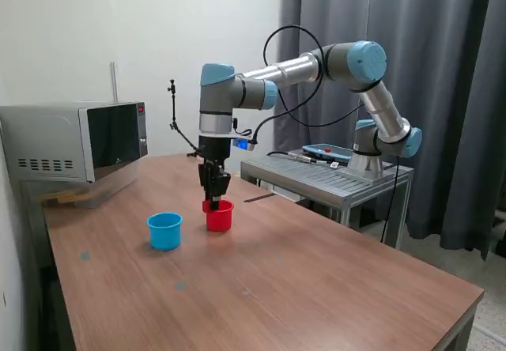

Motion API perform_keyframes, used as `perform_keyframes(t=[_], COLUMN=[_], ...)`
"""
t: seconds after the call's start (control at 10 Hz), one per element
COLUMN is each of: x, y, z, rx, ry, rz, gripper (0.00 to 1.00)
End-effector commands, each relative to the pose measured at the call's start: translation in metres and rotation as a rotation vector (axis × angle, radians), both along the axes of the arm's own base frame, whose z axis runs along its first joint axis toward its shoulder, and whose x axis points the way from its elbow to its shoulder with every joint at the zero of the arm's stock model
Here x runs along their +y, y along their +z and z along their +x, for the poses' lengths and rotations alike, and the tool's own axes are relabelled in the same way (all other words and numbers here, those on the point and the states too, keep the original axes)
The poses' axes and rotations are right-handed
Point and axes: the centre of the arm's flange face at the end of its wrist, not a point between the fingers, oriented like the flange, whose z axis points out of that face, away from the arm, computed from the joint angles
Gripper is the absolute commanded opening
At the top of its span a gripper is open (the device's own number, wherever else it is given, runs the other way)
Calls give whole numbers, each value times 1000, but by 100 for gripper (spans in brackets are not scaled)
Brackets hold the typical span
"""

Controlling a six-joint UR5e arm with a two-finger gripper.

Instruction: Place red objects in the red bin, and blue objects in the blue bin.

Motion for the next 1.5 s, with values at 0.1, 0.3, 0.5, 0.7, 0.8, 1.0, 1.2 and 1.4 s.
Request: perform_keyframes(t=[0.1, 0.3, 0.5, 0.7, 0.8, 1.0, 1.2, 1.4], x=[19, 30, 42, 54, 61, 75, 85, 96], y=[23, 30, 37, 37, 40, 38, 36, 36], z=[31, 45, 52, 59, 62, 70, 75, 80], rx=[-16, -26, -27, -35, -36, -49, -57, -63], ry=[-27, -49, -89, -124, -150, -191, -209, -240], rz=[12, 12, 10, 7, 6, 2, 1, 0], gripper=[0, 0, 0, 0, 0, 0, 0, 0])
